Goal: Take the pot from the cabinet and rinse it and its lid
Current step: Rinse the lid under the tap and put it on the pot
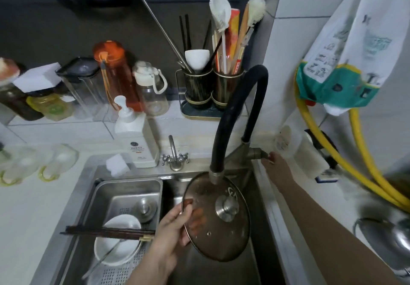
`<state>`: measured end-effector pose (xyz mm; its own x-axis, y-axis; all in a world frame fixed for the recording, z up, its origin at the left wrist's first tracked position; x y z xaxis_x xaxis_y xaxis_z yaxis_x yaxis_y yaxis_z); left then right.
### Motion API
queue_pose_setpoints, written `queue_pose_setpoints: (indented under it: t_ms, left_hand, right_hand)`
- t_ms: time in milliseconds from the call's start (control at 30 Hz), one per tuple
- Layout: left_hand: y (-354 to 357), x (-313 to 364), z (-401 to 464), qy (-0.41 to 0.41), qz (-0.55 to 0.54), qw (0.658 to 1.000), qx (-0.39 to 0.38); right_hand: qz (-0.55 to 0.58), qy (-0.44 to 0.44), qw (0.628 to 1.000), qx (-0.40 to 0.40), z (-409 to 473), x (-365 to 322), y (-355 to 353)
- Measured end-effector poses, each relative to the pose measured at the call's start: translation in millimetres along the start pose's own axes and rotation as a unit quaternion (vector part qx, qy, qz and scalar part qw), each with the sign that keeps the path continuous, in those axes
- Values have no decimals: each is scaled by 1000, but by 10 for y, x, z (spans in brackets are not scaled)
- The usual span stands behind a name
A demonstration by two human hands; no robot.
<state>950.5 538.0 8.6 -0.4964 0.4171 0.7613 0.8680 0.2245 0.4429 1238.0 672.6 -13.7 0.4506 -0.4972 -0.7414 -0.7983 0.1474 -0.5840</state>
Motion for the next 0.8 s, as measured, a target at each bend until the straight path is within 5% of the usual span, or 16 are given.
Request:
queue_pose_setpoints:
  t_ms: [200, 800]
  left_hand:
    - [78, 26, -43, 11, -1, 1000, 27]
    - [175, -10, -1, 27, 61, 998, -1]
  right_hand:
    - [-44, -57, 996, 42, 199, -47, 47]
    - [8, -8, 999, 42, 146, -14, 40]
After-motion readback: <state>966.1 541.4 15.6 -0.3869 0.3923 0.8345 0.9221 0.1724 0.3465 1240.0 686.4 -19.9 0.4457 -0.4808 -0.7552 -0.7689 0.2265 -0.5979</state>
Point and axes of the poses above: each hand's wrist, its own z-axis towards the middle knuckle, its own y-axis out of the palm, x = y × z, the point moved 2 cm from there along z, towards the middle knuckle, and after that the axes turned 8 degrees about y, right-handed, at the moved point
